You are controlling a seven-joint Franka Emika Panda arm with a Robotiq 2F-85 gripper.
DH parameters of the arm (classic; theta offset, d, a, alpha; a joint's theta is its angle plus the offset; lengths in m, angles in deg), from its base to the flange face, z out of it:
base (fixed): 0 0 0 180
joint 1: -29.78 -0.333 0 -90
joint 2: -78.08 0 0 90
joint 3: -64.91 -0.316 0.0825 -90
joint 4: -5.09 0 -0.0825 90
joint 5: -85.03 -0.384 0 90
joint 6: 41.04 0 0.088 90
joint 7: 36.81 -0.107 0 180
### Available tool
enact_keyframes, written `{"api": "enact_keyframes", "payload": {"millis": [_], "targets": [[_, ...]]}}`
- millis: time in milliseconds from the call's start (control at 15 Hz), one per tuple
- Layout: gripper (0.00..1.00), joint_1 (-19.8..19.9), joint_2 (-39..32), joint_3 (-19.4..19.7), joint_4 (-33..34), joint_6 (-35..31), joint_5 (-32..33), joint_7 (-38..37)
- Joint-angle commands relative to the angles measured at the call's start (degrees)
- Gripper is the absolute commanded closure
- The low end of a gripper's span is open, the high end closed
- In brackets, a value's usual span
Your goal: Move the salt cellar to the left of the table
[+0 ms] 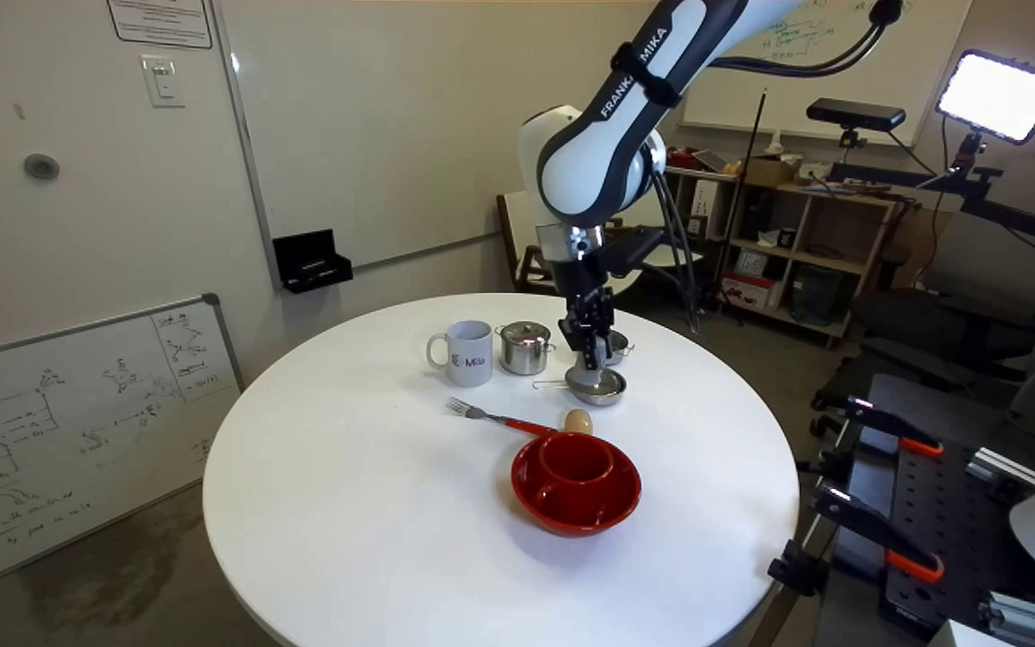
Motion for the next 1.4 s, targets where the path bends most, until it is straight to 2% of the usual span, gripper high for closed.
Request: {"api": "enact_keyframes", "payload": {"millis": [0, 333, 667, 1133, 1333], "targets": [[0.84, 0.4, -1.6, -1.7, 4.1, 2.6, 1.8, 5.3], [0.84, 0.5, -7.9, -4.8, 12.7, 2.7, 3.2, 16.4], [0.84, -0.9, -15.7, -7.0, 23.7, 6.6, 5.3, 23.7], [0.84, -2.4, -25.8, -9.7, 38.2, 17.1, 4.6, 29.7], [0.84, -3.4, -29.7, -9.9, 43.4, 19.1, 4.8, 30.0]]}}
